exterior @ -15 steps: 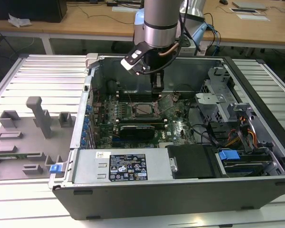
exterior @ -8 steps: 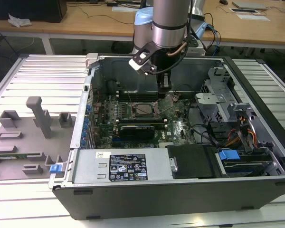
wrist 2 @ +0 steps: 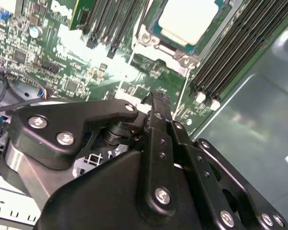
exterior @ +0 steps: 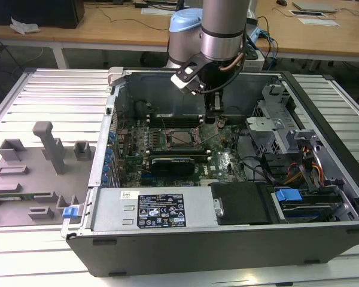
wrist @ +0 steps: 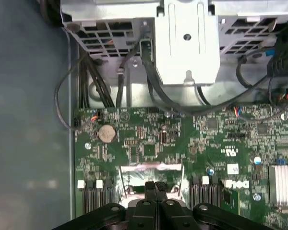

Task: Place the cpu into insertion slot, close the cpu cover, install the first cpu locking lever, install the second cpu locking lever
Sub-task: 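Close the cpu cover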

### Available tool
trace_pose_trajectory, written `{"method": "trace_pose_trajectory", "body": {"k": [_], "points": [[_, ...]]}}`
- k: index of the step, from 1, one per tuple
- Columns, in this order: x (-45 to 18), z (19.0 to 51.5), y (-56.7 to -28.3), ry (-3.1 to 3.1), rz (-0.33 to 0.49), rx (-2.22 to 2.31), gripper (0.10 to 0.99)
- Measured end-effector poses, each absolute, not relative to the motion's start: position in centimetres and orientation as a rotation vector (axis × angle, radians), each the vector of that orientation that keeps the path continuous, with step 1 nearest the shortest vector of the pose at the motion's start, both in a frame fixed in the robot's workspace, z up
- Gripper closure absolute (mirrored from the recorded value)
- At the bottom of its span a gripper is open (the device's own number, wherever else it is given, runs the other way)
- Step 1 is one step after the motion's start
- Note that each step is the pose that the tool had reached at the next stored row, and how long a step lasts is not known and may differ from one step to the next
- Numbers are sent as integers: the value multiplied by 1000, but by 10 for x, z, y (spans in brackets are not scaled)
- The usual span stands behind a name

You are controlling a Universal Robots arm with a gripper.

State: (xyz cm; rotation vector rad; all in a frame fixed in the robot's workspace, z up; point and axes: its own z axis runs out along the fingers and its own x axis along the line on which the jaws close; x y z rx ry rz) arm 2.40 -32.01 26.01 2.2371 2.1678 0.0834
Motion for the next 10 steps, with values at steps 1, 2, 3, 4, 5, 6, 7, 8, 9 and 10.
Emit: {"method": "trace_pose_trajectory", "body": {"k": [1,2,3,4,5,6,7,8,9,10], "points": [[29,260,-320,2168,83,2237,980],[34,260,-320,2168,83,2237,980],[37,260,-320,2168,83,2237,980],[40,260,-320,2168,83,2237,980],[45,260,-320,2168,83,2237,980],[51,260,-320,2168,83,2237,980],[57,260,-320,2168,83,2237,980],[59,260,-320,2168,83,2237,980],[60,260,-320,2168,84,2237,980],[60,260,-320,2168,84,2237,980]]}}
